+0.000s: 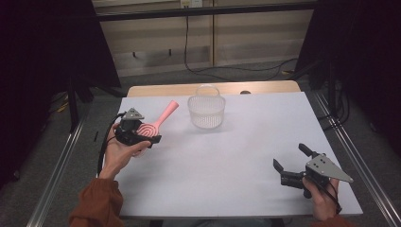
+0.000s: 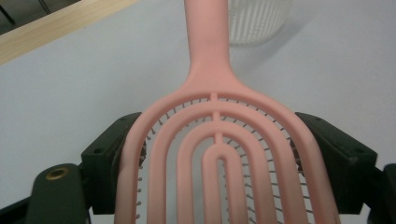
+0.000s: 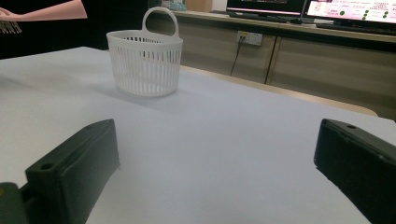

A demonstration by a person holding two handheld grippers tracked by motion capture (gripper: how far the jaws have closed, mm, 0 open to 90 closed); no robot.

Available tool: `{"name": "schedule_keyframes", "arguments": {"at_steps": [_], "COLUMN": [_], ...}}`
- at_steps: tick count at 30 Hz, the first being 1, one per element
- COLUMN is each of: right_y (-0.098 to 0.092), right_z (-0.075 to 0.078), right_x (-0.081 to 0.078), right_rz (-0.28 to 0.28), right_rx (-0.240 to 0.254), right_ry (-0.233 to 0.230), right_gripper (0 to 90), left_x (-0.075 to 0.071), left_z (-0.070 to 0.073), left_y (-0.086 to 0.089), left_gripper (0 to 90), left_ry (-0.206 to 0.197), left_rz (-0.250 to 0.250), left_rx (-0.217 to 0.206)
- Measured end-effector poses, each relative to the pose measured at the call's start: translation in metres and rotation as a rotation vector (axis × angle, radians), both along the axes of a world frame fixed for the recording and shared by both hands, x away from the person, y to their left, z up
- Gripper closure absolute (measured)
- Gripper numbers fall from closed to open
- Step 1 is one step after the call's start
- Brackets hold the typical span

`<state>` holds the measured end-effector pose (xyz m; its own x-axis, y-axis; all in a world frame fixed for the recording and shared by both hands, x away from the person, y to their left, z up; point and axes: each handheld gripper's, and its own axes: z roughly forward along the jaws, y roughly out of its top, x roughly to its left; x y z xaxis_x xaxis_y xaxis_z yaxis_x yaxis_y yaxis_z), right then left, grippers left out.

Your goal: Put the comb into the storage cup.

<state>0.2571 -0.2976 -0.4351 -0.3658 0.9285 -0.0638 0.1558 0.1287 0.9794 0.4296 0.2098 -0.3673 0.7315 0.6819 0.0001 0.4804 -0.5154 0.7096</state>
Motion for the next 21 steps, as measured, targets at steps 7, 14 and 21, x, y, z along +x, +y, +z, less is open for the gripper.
{"name": "schedule_keyframes", "arguments": {"at_steps": [7,14,21], "right_y": [0.0,0.0,0.001], "right_z": [0.0,0.0,0.0], "right_x": [0.0,0.0,0.0], "right_rz": [0.002,0.008,0.017], "right_rx": [-0.004,-0.006,-0.012], "right_ry": [0.0,0.003,0.005], "right_gripper": [0.0,0.0,0.0], "left_x": [-0.004,-0.006,-0.011], "left_z": [0.004,0.005,0.007], "left_y": [-0.005,-0.011,-0.018], "left_gripper": [19.3,19.3,19.4], "left_ry": [-0.009,-0.006,-0.004], "left_rz": [-0.035,-0.058,-0.096], "left_rx": [-0.025,-0.03,-0.036]}}
